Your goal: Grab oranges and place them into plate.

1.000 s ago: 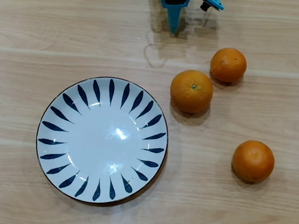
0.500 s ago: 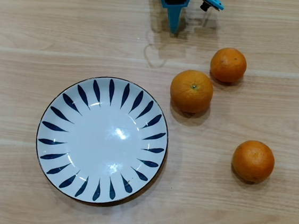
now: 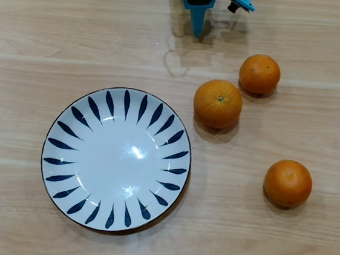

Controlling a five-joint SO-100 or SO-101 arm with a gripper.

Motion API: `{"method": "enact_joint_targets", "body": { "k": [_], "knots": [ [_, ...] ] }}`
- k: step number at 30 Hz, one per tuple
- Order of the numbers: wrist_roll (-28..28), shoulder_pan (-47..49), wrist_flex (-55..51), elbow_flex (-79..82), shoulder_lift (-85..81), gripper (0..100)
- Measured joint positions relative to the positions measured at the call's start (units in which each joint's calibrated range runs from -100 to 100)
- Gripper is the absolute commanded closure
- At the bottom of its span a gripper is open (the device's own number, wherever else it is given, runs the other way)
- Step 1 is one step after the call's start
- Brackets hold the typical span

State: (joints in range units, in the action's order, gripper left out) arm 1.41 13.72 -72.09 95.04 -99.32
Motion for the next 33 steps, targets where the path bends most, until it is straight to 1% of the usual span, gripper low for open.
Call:
{"method": "enact_joint_targets", "body": {
  "k": [15, 23, 27, 33],
  "knots": [
    [0.0, 0.0, 0.0, 0.0, 0.0, 98],
    [-0.2, -3.1, -0.3, -1.6, 0.3, 98],
    [-0.2, -3.1, -0.9, -11.8, 9.1, 98],
    [-0.2, -2.9, -1.0, -40.3, 32.5, 98]
  ]
}}
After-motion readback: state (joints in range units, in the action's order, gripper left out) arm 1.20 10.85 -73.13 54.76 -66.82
